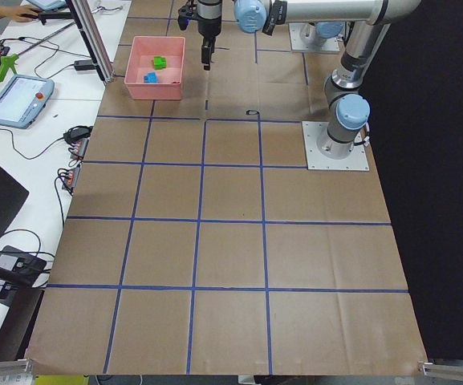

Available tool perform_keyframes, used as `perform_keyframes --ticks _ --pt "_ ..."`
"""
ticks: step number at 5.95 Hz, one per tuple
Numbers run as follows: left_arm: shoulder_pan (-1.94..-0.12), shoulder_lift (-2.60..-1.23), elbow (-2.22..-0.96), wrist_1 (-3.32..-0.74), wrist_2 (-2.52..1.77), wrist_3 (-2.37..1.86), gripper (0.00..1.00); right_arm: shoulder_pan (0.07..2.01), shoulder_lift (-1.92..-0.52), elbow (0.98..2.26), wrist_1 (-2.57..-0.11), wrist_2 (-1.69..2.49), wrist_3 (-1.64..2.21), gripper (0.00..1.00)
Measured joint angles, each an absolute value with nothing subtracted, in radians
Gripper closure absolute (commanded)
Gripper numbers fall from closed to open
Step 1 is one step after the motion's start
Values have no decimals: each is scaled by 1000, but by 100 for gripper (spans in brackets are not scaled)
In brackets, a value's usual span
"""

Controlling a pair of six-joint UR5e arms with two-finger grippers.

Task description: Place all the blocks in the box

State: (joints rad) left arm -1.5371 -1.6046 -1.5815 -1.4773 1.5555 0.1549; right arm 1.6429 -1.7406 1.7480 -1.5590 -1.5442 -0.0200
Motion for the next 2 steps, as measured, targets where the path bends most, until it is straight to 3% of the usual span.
perform_keyframes --ticks 2 --pt "-1537 -1605 -1583 -1477 1556 156 1 1643 -1741 1753 -1561 -1541 -21 0"
